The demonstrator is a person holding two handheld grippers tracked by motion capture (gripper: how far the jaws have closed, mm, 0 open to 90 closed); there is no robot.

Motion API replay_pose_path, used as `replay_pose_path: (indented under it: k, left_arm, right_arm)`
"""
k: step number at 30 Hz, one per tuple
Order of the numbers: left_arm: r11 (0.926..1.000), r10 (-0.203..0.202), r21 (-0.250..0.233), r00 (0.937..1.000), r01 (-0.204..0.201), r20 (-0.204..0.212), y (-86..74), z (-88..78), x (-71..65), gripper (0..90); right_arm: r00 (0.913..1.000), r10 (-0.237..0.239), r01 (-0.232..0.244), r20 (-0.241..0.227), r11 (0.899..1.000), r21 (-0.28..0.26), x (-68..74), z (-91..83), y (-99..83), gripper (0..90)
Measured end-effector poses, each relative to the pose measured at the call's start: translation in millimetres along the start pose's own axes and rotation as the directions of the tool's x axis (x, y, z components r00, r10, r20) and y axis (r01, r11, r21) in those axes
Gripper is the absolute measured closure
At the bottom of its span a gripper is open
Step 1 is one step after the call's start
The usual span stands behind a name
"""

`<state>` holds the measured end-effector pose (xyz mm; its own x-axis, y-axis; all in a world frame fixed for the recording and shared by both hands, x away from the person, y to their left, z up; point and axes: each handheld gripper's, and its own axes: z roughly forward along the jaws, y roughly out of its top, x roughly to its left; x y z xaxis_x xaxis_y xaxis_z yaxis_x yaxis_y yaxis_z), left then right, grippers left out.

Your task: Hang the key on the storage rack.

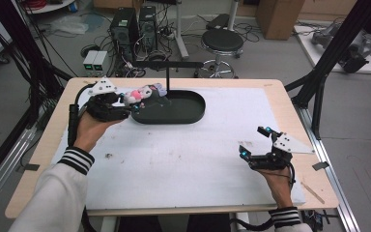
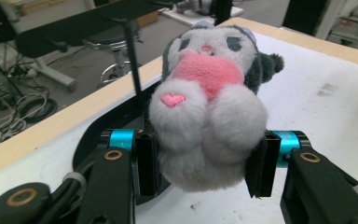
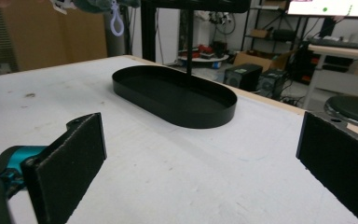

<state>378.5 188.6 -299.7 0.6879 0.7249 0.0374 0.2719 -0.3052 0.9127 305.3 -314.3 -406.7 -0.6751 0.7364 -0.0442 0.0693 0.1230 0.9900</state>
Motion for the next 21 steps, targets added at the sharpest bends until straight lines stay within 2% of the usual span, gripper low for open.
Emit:
replay_pose_path:
  k: [2, 7, 10, 13, 15, 18, 21]
  left_arm:
    - [0.9999, -0.009, -0.009, 0.9997, 0.008, -0.023, -0.2, -2.2, 2.6, 55.8]
    - [0.9995, -0.020, -0.028, 0.9962, 0.017, -0.085, -0.7, -7.3, 7.4, 55.9]
    - [0.9991, -0.033, -0.031, 0.9944, 0.030, -0.100, -1.9, -9.1, 11.5, 55.9]
    - [0.9986, -0.045, -0.034, 0.9918, 0.041, -0.120, -2.9, -10.7, 14.6, 55.9]
    - [0.9985, -0.049, -0.032, 0.9899, 0.045, -0.133, -3.4, -11.3, 16.4, 55.8]
    - [0.9986, -0.047, -0.031, 0.9865, 0.043, -0.157, -3.8, -12.0, 18.7, 55.8]
    - [0.9975, -0.064, -0.043, 0.9819, 0.057, -0.178, -4.5, -13.0, 22.6, 55.8]
  right_arm:
    - [0.9996, 0.001, -0.001, 0.028, 1.000, -0.014, 0.0, -2.7, -4.1, 0.3]
    - [0.9981, 0.010, -0.007, 0.062, 0.999, -0.039, -2.7, -7.8, -13.6, 0.3]
    - [0.9972, 0.019, -0.016, 0.073, 0.999, -0.040, -2.9, -9.9, -17.7, 0.4]
    - [0.9940, 0.023, -0.017, 0.107, 0.998, -0.055, -4.0, -13.7, -25.6, 0.3]
    - [0.9938, 0.020, -0.013, 0.109, 0.998, -0.066, -4.5, -14.6, -27.6, 0.3]
    - [0.9930, 0.039, -0.031, 0.111, 0.997, -0.074, -5.6, -16.8, -34.7, 0.3]
    - [0.9925, 0.044, -0.035, 0.115, 0.997, -0.076, -6.0, -17.7, -40.8, 0.3]
